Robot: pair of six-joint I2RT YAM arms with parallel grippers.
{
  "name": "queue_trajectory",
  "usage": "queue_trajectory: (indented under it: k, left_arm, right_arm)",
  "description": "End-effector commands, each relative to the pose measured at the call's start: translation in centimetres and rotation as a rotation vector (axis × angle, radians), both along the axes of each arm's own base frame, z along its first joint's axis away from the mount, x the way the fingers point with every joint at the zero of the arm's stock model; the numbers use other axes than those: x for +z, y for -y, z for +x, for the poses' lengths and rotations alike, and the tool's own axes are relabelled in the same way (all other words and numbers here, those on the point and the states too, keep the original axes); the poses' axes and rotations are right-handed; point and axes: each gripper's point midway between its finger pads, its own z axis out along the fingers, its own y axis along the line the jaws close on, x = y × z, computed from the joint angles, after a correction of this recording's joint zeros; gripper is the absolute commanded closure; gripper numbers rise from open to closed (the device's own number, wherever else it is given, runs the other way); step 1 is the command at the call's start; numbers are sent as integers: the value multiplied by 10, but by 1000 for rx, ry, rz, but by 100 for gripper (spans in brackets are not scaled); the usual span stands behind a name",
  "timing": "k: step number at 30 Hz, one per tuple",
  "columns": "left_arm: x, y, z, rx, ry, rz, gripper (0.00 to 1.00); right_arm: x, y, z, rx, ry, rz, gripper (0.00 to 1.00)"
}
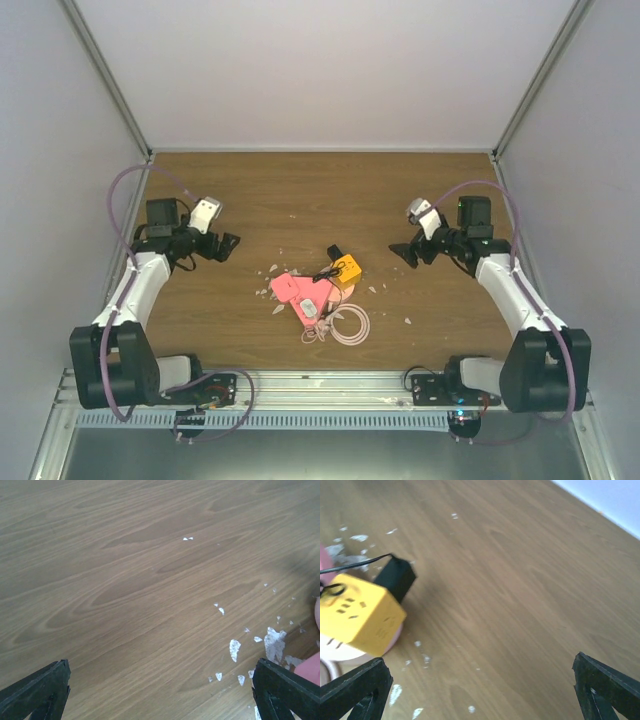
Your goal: Pull the plug off the socket
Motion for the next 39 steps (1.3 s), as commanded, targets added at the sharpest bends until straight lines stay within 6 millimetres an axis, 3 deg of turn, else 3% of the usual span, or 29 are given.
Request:
queue_trajectory:
  k: [1, 12, 17, 24, 28, 34, 39]
  left_arm:
    - [12, 14, 0, -66, 90, 56, 1]
    - [25, 27, -1, -101, 143, 77, 1]
    - [25, 34, -3, -129, 139, 51, 1]
    - [21, 42, -7, -148, 117, 14, 1]
    - [22, 45, -8, -154, 115, 3, 1]
    - [24, 46, -10, -154, 115, 2, 1]
    - [22, 44, -12, -143, 115, 14, 1]
  right_arm:
    - [-13, -27, -34, 178, 20, -53, 0]
    - [-61, -60, -134, 593, 66, -220, 1]
    - [-77, -71, -167, 740, 46, -248, 10]
    - [-95, -91, -193, 847, 24, -277, 42]
    - [-105, -102, -199, 874, 13, -298, 52]
    - [-119, -121, -193, 849, 25, -330, 69]
    - [-131, -131, -185, 842, -2, -366, 76]
